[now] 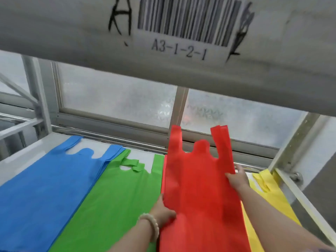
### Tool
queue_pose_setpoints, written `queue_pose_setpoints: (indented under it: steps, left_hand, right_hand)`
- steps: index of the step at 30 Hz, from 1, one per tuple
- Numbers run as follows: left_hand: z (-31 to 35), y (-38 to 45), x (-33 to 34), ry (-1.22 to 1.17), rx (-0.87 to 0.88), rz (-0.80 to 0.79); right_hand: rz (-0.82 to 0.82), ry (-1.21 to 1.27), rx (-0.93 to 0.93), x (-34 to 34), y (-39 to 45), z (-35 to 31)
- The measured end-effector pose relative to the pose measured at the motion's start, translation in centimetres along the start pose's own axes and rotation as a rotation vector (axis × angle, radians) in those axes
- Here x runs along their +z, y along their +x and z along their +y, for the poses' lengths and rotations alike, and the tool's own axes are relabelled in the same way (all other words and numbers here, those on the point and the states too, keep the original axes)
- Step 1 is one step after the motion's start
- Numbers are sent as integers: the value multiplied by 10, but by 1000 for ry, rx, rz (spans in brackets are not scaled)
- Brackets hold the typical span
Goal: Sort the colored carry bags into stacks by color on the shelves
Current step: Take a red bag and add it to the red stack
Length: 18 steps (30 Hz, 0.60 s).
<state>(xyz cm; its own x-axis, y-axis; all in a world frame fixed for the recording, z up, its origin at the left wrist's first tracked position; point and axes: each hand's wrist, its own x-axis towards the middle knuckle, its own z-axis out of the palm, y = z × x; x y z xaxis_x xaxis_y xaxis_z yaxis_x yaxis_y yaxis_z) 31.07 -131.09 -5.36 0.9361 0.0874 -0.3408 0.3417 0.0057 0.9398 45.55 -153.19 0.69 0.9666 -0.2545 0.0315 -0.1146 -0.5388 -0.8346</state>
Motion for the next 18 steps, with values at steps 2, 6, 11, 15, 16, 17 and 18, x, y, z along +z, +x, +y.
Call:
queue_pose_setpoints:
  steps: [2,6,11,15,16,17,18]
  left_hand:
    - [-11,-5,8,61,-57,54]
    - [-6,-3,11,160,-8,59]
    - [-10,-3,4,195,14,90]
    - [-12,-3,4,235,-41,78]
    - [-11,-1,5,263,-55,83]
    - [-10,0,5,295,-70,90]
    - [-9,0,6,331,-82,99]
  right_hand:
    - [-95,-96,167,21,-2,37]
    - [-85,-170,167,37,-4,55]
    - [-64,-97,64,33,11,34]
    - [-112,-283,155,38,7,51]
    - [-124,-312,165,39,5,53]
    - [-128,-336,159,41,3,54]
    - [-121,-369,136,42,1,53]
